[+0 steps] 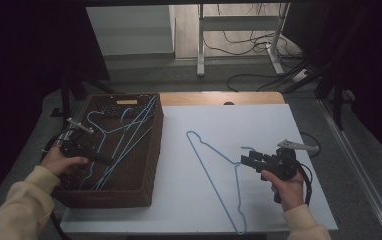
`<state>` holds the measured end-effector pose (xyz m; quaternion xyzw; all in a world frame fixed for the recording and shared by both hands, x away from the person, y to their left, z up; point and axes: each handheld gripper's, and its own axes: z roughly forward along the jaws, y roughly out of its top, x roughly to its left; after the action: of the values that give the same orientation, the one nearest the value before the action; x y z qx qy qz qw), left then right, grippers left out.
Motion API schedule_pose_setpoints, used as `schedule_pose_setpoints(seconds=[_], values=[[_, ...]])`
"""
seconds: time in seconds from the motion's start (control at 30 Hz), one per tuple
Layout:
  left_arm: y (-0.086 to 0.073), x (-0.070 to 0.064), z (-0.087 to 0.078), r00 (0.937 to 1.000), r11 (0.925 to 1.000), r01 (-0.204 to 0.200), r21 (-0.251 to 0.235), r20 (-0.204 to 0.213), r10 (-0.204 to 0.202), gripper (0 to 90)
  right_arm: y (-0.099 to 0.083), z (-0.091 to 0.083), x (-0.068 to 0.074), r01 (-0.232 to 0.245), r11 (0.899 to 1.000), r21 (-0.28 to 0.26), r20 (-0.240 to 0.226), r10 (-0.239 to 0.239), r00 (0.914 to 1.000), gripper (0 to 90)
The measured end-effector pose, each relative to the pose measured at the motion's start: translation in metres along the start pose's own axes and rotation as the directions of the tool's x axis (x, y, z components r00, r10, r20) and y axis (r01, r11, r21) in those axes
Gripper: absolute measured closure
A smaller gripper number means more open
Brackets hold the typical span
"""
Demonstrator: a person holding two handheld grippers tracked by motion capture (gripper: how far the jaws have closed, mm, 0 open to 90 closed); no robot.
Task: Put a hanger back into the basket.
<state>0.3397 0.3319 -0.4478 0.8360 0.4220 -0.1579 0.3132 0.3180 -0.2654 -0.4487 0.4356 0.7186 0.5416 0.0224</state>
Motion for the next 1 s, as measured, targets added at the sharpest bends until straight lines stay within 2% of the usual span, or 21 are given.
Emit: schedule_pose_setpoints(seconds=[0.03, 0.07, 0.13, 0.17, 0.2, 0.23, 0.27, 0.3, 0.37, 0.4, 0.43, 0.47, 0.5, 0.53, 0.63, 0.73, 0.8, 0.93, 1.0], values=[[-0.001, 0.005, 0.002, 0.9994, 0.9997, 0.022, 0.012, -0.028, -0.022, 83.9, 0.000, 0.000, 0.000, 0.000, 1.000, 0.000, 0.000, 0.000, 1.0000, 44.4], [-0.003, 0.010, 0.003, 0.9980, 0.9986, 0.052, 0.007, -0.038, -0.052, 82.5, 0.000, 0.000, 0.000, -0.002, 1.000, -0.001, -0.001, 0.002, 1.0000, 44.5], [-0.007, 0.017, 0.000, 0.9938, 0.9936, 0.107, -0.036, -0.027, -0.108, 79.6, 0.000, 0.000, 0.000, -0.001, 1.000, -0.001, 0.000, 0.001, 1.0000, 44.4], [-0.008, 0.019, -0.002, 0.9922, 0.9923, 0.112, -0.052, -0.049, -0.115, 77.7, 0.000, 0.000, -0.001, -0.002, 1.000, -0.001, -0.001, 0.002, 1.0000, 44.4], [-0.009, 0.019, -0.005, 0.9879, 0.9900, 0.117, -0.079, -0.093, -0.124, 74.5, 0.000, 0.000, -0.001, -0.002, 1.000, -0.002, 0.000, 0.002, 1.0000, 44.4], [-0.010, 0.019, -0.009, 0.9755, 0.9849, 0.135, -0.108, -0.160, -0.151, 69.7, 0.000, 0.000, -0.001, -0.003, 1.000, -0.002, 0.000, 0.003, 1.0000, 44.4], [-0.011, 0.017, -0.011, 0.9667, 0.9827, 0.137, -0.124, -0.200, -0.160, 69.1, 0.000, 0.000, -0.001, -0.004, 1.000, -0.003, 0.001, 0.004, 1.0000, 44.4], [-0.011, 0.016, -0.012, 0.9633, 0.9828, 0.128, -0.133, -0.219, -0.155, 66.3, 0.000, 0.000, -0.001, -0.005, 1.000, -0.003, 0.002, 0.005, 1.0000, 44.4], [-0.009, 0.011, -0.012, 0.9487, 0.9846, 0.105, -0.140, -0.283, -0.141, 54.8, 0.000, 0.001, -0.001, -0.006, 1.000, -0.002, 0.001, 0.006, 1.0000, 44.4], [-0.008, 0.008, -0.011, 0.9451, 0.9850, 0.099, -0.142, -0.296, -0.137, 53.7, 0.000, 0.001, -0.001, -0.006, 1.000, -0.002, 0.001, 0.006, 1.0000, 44.4], [-0.008, 0.007, -0.011, 0.9478, 0.9847, 0.092, -0.148, -0.290, -0.132, 53.4, 0.000, 0.001, -0.001, -0.006, 1.000, -0.001, 0.001, 0.006, 1.0000, 44.3], [-0.007, 0.004, -0.011, 0.9431, 0.9834, 0.090, -0.157, -0.304, -0.135, 51.9, 0.000, 0.001, -0.001, -0.006, 1.000, 0.000, 0.001, 0.006, 1.0000, 44.3], [-0.005, 0.001, -0.011, 0.9338, 0.9826, 0.085, -0.165, -0.331, -0.136, 49.5, 0.000, 0.001, 0.000, -0.006, 1.000, 0.000, 0.001, 0.006, 1.0000, 44.2], [-0.004, -0.001, -0.011, 0.9307, 0.9816, 0.075, -0.175, -0.341, -0.132, 46.0, 0.000, 0.001, 0.000, -0.006, 1.000, 0.000, 0.001, 0.006, 1.0000, 44.3], [0.000, -0.011, -0.012, 0.9313, 0.9793, 0.041, -0.198, -0.347, -0.110, 41.3, 0.000, 0.001, 0.000, -0.006, 1.000, -0.001, 0.001, 0.006, 1.0000, 44.2], [0.002, -0.023, -0.013, 0.9415, 0.9728, 0.005, -0.231, -0.327, -0.083, 37.3, 0.000, 0.000, -0.001, -0.005, 1.000, -0.005, 0.000, 0.005, 1.0000, 44.1], [0.003, -0.033, -0.011, 0.9457, 0.9708, -0.024, -0.239, -0.320, -0.056, 35.0, 0.000, 0.000, -0.001, -0.005, 1.000, -0.004, 0.000, 0.005, 1.0000, 43.8], [0.006, -0.053, -0.006, 0.9466, 0.9667, -0.079, -0.243, -0.322, -0.004, 30.1, 0.001, 0.000, 0.000, 0.005, 1.000, 0.002, 0.009, -0.005, 1.0000, 41.5], [0.007, -0.065, -0.002, 0.9497, 0.9615, -0.111, -0.252, -0.312, 0.028, 29.1, 0.001, 0.001, 0.001, 0.023, 1.000, 0.015, 0.025, -0.023, 0.9994, 40.1]])
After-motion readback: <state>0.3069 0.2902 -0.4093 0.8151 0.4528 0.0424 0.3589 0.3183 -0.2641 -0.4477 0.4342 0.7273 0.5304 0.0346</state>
